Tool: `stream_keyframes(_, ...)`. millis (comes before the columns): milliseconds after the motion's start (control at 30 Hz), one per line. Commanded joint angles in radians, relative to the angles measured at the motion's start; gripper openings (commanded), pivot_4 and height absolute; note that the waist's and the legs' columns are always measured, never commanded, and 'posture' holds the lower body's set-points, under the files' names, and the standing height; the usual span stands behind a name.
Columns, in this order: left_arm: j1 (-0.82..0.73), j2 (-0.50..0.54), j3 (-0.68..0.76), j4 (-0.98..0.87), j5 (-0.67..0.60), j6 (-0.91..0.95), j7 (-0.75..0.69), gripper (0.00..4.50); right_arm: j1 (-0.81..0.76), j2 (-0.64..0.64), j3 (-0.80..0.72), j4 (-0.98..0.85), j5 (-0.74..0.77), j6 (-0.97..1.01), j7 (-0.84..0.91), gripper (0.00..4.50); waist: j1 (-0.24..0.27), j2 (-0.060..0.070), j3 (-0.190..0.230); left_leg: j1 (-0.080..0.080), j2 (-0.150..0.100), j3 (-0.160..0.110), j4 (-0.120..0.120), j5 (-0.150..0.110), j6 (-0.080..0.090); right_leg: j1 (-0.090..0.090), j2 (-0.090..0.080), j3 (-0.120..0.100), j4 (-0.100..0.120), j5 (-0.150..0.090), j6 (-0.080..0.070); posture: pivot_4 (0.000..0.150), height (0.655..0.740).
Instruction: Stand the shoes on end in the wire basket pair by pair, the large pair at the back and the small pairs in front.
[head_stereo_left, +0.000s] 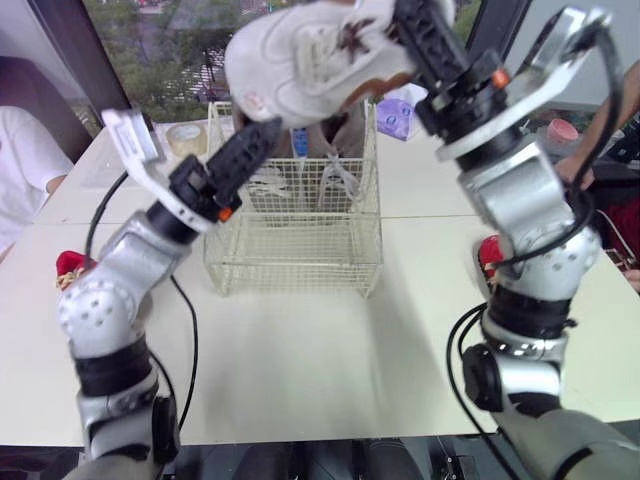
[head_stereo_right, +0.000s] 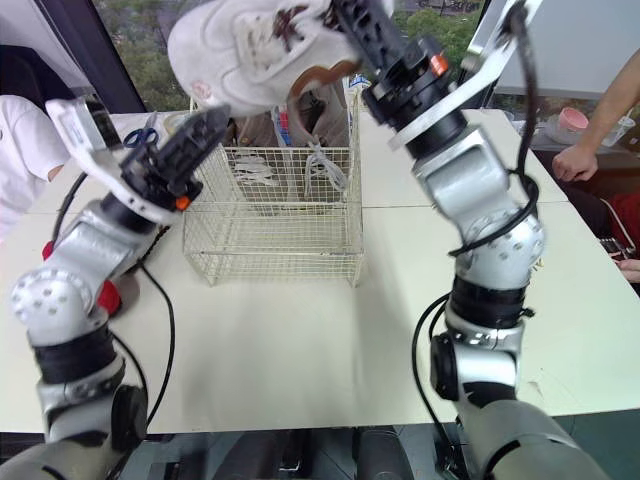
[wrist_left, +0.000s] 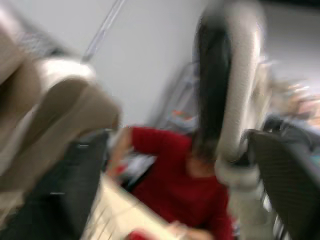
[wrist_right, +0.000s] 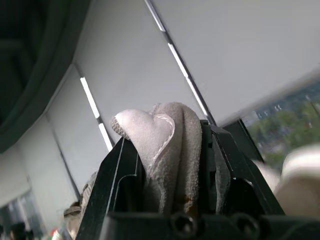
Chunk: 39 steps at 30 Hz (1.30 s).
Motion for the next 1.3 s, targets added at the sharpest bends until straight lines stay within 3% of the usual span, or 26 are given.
stream_keyframes(33, 0.134, 0.057, 0.029, -0.126, -0.047, -0.003, 0.061, 4.48, -0.062, -0.144, 0.012, 0.105, -0.156, -0.019, 0.267, 1.17, -0.001, 0.000, 0.000, 0.000, 0.000, 0.000, 0.000, 0.000, 0.000, 0.000, 0.000, 0.000, -0.001, 0.000, -0.001, 0.150, 0.7358)
stream_keyframes(133, 0.263, 0.130, 0.045, -0.203, -0.037, -0.012, 0.070, 4.48, -0.129, -0.273, 0.107, 0.263, -0.366, -0.099, 0.544, 1.17, -0.002, 0.000, 0.000, 0.000, 0.000, 0.000, 0.000, 0.000, 0.000, 0.001, 0.000, 0.000, -0.002, -0.002, -0.004, 0.150, 0.7358)
stream_keyframes(333, 0.343, 0.203, 0.040, -0.244, -0.009, -0.064, 0.066, 4.48, -0.216, -0.309, 0.260, 0.448, -0.660, -0.277, 0.879, 1.17, -0.003, 0.001, 0.000, 0.000, 0.001, 0.000, -0.002, -0.001, 0.000, 0.002, 0.000, 0.000, -0.006, -0.003, -0.007, 0.150, 0.7358)
stream_keyframes(567, 0.343, 0.229, -0.003, -0.252, 0.010, -0.093, 0.063, 4.48, -0.235, -0.246, 0.403, 0.656, -0.922, -0.485, 1.100, 1.17, -0.001, 0.001, 0.000, 0.000, 0.001, 0.000, -0.003, -0.004, 0.000, 0.004, 0.000, 0.000, -0.012, -0.002, -0.006, 0.150, 0.7358)
stream_keyframes(767, 0.324, 0.231, -0.027, -0.227, 0.036, -0.106, 0.053, 4.48, -0.301, -0.171, 0.406, 0.907, -1.038, -0.624, 1.162, 1.17, -0.002, 0.002, 0.001, 0.000, 0.000, 0.000, -0.003, -0.004, 0.000, 0.004, 0.000, 0.000, -0.013, -0.001, -0.004, 0.150, 0.7358)
stream_keyframes(1000, 0.329, 0.253, -0.016, -0.214, 0.053, -0.115, 0.040, 4.50, -0.343, -0.177, 0.360, 0.985, -1.079, -0.675, 1.190, 4.46, -0.002, 0.002, 0.001, 0.000, 0.000, 0.000, -0.003, -0.004, -0.001, 0.005, 0.000, 0.000, -0.013, 0.000, -0.003, 0.150, 0.7358)
stream_keyframes(1133, 0.303, 0.320, 0.050, -0.169, 0.034, -0.112, 0.038, 4.50, -0.337, -0.217, 0.312, 0.888, -1.044, -0.580, 1.205, 4.46, -0.002, 0.004, 0.002, 0.000, 0.000, 0.000, -0.004, -0.004, -0.001, 0.003, 0.001, 0.000, -0.013, -0.001, -0.004, 0.150, 0.7358)
stream_keyframes(1300, 0.267, 0.460, 0.121, -0.088, 0.053, -0.067, 0.047, 4.50, -0.281, -0.285, 0.229, 0.628, -0.922, -0.321, 1.208, 4.46, 0.000, 0.005, 0.003, 0.000, 0.000, 0.000, -0.005, -0.004, -0.001, -0.001, 0.001, 0.000, -0.013, -0.001, -0.004, 0.150, 0.7358)
